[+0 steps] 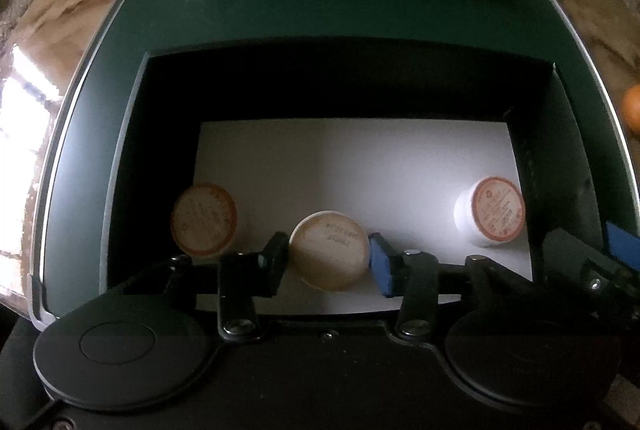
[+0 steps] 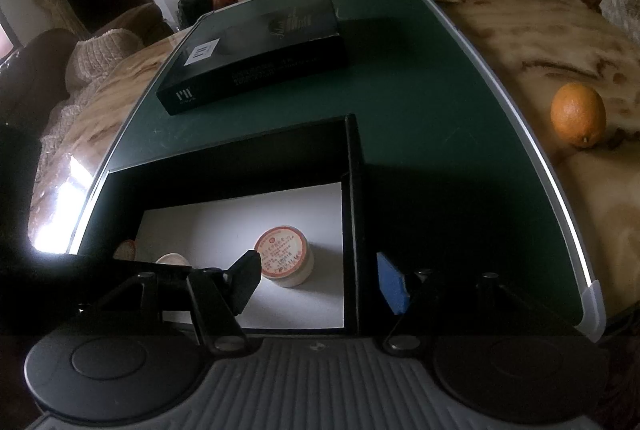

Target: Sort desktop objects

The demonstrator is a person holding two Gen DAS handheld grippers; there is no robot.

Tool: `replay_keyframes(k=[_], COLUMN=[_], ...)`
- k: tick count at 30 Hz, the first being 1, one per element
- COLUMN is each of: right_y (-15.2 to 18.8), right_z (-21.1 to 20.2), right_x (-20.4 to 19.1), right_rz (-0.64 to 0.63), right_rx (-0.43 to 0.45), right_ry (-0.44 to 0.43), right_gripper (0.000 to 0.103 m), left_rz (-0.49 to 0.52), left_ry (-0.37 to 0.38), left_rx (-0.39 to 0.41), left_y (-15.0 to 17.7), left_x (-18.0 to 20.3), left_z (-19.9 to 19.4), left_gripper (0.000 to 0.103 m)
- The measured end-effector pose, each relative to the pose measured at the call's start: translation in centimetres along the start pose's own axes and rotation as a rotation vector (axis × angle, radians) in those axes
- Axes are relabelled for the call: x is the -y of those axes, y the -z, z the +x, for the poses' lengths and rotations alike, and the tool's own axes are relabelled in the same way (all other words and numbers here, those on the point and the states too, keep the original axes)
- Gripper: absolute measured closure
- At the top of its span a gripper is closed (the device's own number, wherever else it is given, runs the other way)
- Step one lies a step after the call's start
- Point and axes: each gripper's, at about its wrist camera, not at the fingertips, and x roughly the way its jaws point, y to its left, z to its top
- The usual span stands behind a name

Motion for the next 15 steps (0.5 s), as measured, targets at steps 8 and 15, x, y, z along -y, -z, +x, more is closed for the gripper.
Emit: replay_keyframes(k=[8,15], right_y=[0.01,0.09], right_z=[0.01,0.05], right_x=[-0.03,0.05], right_rz=[0.001,0.005], right_rx=[0.001,-0.004], right_ry=[0.001,0.000], right_gripper=[0.037,0.037], left_rz=[-0.019,-0.018], left_ry=[0.016,0.021], left_rx=[0.015,0.015], left_y=[-0.74,-0.87], left_x=[0.18,0.55], left_z=[0.42,0.51], left_gripper=[0.062,0.062])
